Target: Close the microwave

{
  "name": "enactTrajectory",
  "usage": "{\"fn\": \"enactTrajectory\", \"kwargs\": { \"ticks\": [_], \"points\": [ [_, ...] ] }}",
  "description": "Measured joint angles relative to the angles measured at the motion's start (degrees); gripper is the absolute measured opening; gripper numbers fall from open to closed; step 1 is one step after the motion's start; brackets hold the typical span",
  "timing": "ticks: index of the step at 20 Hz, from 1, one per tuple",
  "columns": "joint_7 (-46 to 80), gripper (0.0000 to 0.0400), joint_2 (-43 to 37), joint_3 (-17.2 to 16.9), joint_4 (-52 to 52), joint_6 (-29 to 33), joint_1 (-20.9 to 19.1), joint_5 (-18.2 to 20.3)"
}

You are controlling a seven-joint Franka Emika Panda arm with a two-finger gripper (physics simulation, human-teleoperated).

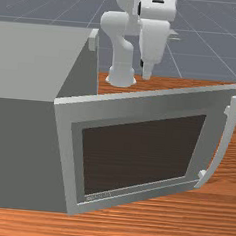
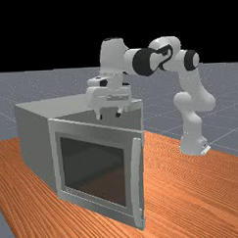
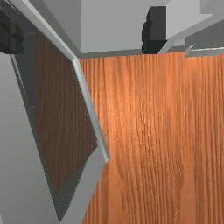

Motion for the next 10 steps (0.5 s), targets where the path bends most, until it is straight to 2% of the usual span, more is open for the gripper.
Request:
{"fn": "enactTrajectory", "kwargs": {
  "ticks": [3, 9, 10],
  "points": [
    [0.1, 0.04, -0.6, 0.0, -4.1, 4.2, 0.0, -0.1],
    [0.7, 0.04, 2.8, -0.4, -1.8, 13.1, 0.1, -1.0],
    [0.8, 0.0387, 3.0, -0.5, -1.9, 14.3, 0.2, -1.1]
  ]
}}
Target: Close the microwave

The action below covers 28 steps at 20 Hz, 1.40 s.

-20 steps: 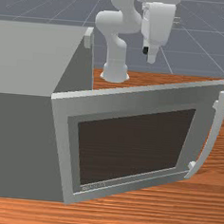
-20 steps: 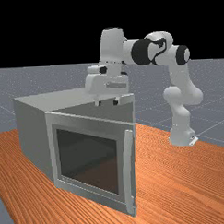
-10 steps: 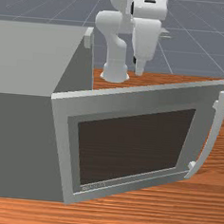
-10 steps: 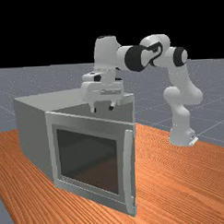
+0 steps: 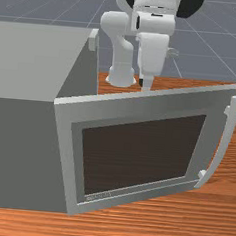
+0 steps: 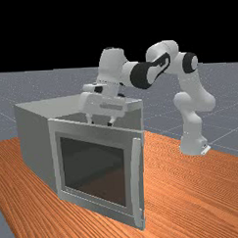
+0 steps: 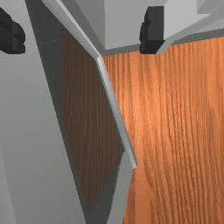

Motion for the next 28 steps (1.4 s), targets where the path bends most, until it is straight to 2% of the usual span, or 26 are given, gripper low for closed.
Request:
{"fn": "enactTrajectory", "kwargs": {
  "ticks": [1, 2, 5, 10, 13, 14, 15, 18, 26, 28],
  "points": [
    [0.0, 0.0368, 0.4, 0.0, 0.5, 0.0, 0.0, 0.0],
    [0.1, 0.0366, 0.5, 0.0, 0.6, -0.2, 0.1, 0.0],
    [-0.2, 0.0391, 0.6, 0.1, 1.4, -2.1, 0.0, 0.3],
    [0.1, 0.04, -1.6, 0.0, -0.4, 0.4, 0.1, -0.1],
    [-0.3, 0.04, -0.7, 0.1, 5.1, -5.9, 0.0, 0.3],
    [-0.2, 0.04, -1.5, 0.1, 4.2, -4.5, 0.0, 0.1],
    [-0.3, 0.04, -1.0, 0.1, 5.8, -6.3, 0.0, 0.3],
    [1.6, 0.04, -1.2, 0.1, 5.5, -5.4, 1.2, -0.5],
    [2.8, 0.04, 0.2, 0.5, 11.1, -10.2, 2.7, -0.9],
    [3.6, 0.04, 1.5, 1.1, 13.8, -12.4, 3.0, 0.2]
  ]
}}
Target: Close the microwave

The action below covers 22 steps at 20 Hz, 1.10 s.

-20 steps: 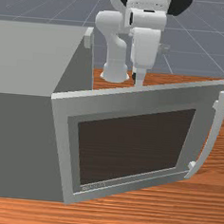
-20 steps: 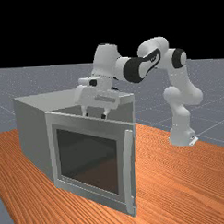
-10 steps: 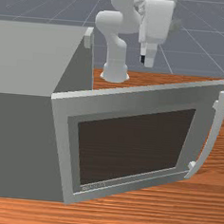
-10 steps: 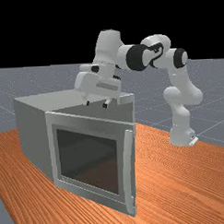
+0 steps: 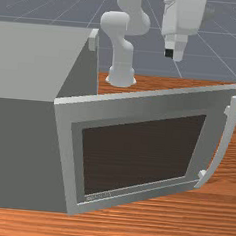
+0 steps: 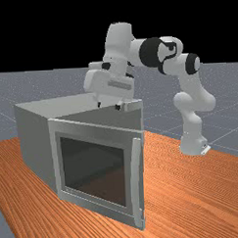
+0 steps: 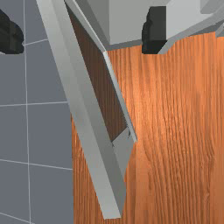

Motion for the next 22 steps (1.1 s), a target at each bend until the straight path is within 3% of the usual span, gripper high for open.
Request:
{"fn": "enactTrajectory", "kwargs": {
  "ticks": [6, 10, 12, 15, 20, 22],
  "points": [
    [3.8, 0.04, 4.6, 0.2, 8.2, -5.3, 3.8, -1.9],
    [3.9, 0.04, 4.9, 0.4, 5.6, -3.7, 3.9, -1.6],
    [4.0, 0.04, 4.9, 0.5, 2.5, -1.3, 3.8, -1.5],
    [3.5, 0.0395, 1.5, 0.5, -6.8, 8.5, 3.6, -2.1],
    [5.5, 0.0394, -1.2, -0.2, -13.3, 17.1, 4.0, -3.2],
    [5.6, 0.0397, -0.4, -0.3, -12.1, 17.9, 4.0, -3.4]
  ]
}}
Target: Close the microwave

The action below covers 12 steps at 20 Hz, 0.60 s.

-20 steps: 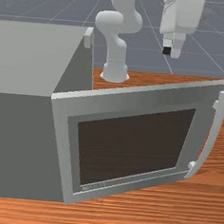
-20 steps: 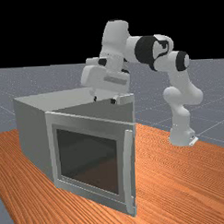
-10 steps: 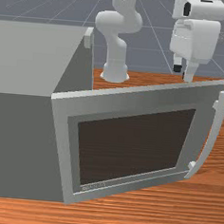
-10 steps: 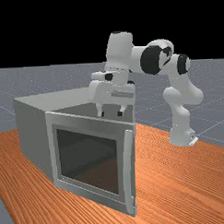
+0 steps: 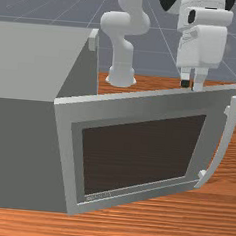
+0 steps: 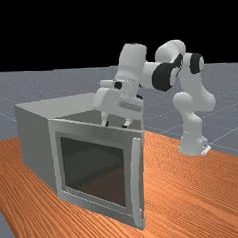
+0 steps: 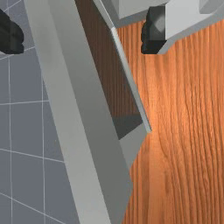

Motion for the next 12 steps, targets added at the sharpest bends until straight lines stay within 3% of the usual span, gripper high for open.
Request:
{"fn": "enactTrajectory", "kwargs": {
  "ticks": [1, 6, 9, 10, 12],
  "points": [
    [0.1, 0.0398, -0.1, -0.1, -0.2, 0.4, 0.0, -0.2],
    [-1.2, 0.04, 4.4, 0.7, 9.4, -10.4, -0.3, 1.5],
    [-1.0, 0.04, 4.8, 0.7, 6.9, -7.0, -0.4, 1.4],
    [-0.7, 0.04, 3.3, 0.5, 3.5, -3.2, -0.4, 1.0],
    [-1.3, 0.04, 8.2, 0.8, 13.0, -11.2, -0.5, 1.7]
  ]
}}
